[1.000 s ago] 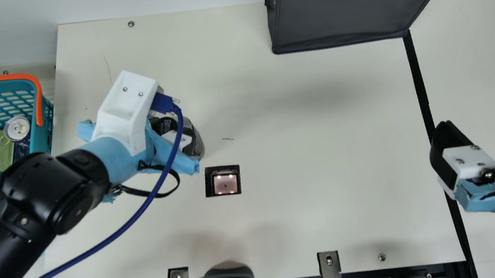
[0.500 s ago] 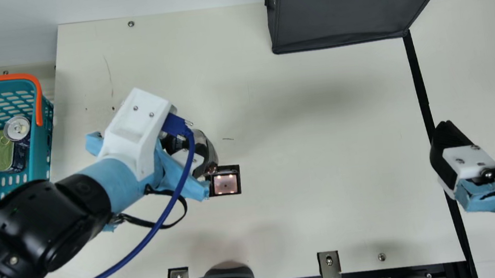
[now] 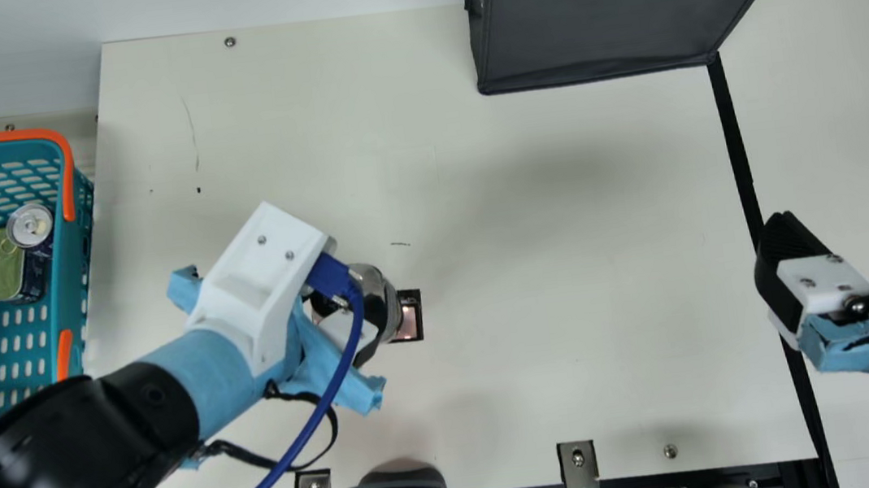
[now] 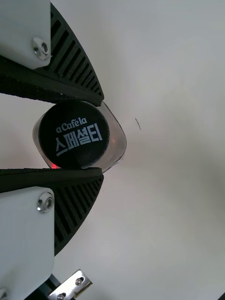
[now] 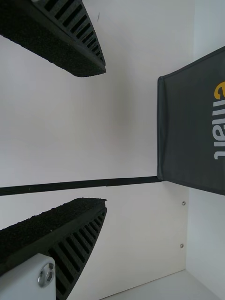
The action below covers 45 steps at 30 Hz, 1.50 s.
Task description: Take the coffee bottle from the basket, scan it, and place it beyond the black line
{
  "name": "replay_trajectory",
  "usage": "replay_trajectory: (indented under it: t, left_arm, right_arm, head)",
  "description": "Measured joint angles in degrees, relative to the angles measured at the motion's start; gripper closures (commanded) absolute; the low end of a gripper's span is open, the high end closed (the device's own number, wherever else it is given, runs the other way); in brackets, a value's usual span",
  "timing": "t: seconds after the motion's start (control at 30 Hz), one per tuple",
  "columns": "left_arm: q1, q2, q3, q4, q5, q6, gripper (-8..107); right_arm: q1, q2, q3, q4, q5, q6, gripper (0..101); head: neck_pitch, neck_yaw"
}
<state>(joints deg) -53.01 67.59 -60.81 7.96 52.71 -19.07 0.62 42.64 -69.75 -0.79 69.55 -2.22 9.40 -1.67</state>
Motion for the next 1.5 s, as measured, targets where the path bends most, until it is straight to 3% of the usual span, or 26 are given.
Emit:
replay_trajectory:
  t: [0.83, 1.5]
  left_arm:
    - [-9.8, -5.11, 2.66, 0.35, 4.71, -5.13, 89]
    - [-6.35, -0.65, 0.42, -0.98, 0.97, -0.14, 89]
  right_arm:
    - [0.0, 0.0, 0.0, 0.0, 0.0, 0.0, 10]
    - [0.0, 0.0, 0.0, 0.0, 0.0, 0.0, 10]
  head:
    - [0.0, 0.0]
    - [0.0, 0.0]
